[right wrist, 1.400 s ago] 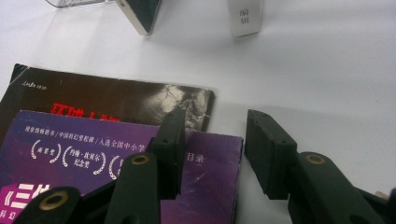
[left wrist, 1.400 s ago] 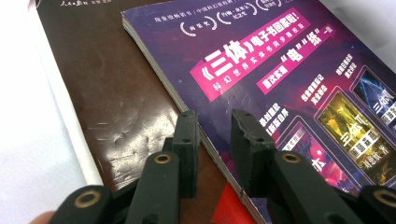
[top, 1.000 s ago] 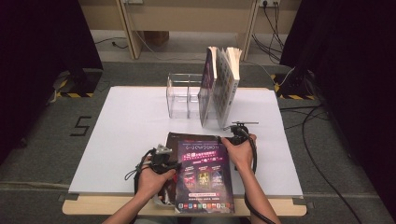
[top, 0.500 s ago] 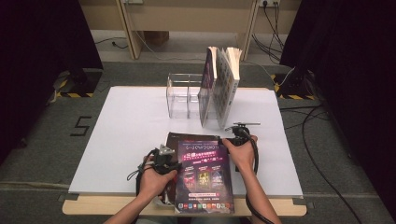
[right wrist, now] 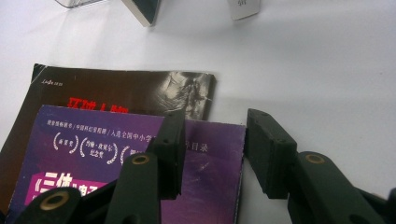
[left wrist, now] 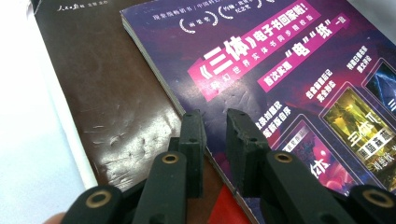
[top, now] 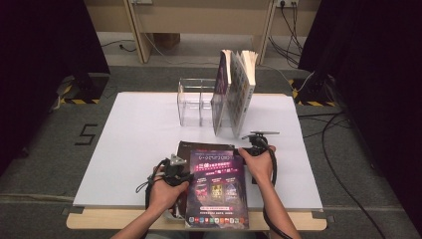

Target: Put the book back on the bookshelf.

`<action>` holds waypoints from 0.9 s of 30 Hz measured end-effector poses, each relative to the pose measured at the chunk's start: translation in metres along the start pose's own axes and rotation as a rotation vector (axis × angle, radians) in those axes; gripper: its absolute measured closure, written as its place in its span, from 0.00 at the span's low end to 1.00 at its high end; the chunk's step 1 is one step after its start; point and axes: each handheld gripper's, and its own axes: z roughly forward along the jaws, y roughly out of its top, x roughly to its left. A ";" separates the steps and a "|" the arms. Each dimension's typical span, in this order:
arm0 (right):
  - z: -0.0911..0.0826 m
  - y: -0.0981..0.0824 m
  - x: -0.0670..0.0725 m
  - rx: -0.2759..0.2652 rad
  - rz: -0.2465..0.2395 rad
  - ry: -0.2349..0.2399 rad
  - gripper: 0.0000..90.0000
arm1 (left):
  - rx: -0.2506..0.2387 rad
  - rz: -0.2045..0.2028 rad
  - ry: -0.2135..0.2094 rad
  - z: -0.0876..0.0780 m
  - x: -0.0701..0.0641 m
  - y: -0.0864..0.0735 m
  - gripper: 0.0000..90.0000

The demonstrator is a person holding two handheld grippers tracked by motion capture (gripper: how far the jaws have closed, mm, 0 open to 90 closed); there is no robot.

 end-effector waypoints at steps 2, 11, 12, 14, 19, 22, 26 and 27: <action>0.000 0.000 0.000 -0.003 -0.002 -0.003 0.66 | 0.000 -0.003 -0.001 0.000 0.000 0.000 0.85; -0.004 0.001 0.002 -0.007 0.009 -0.030 0.78 | 0.006 0.047 0.038 0.000 -0.005 0.002 0.85; -0.005 0.001 0.002 -0.018 -0.004 -0.027 0.78 | 0.006 0.049 0.040 0.000 -0.005 0.002 0.85; -0.007 0.000 0.002 -0.028 0.008 -0.019 0.78 | 0.005 0.048 0.040 0.000 -0.005 0.002 0.85; -0.007 -0.003 -0.004 0.013 0.029 -0.003 0.72 | 0.004 0.047 0.037 0.000 -0.005 0.001 0.86; -0.007 -0.005 -0.008 0.014 0.042 0.028 0.68 | 0.000 0.048 0.041 0.000 -0.006 0.001 0.86; -0.009 -0.005 -0.009 0.033 0.057 0.045 0.64 | 0.000 0.035 0.031 0.000 -0.006 0.001 0.86; -0.010 -0.005 -0.009 0.038 0.057 0.045 0.63 | -0.001 0.036 0.031 0.000 -0.006 0.001 0.86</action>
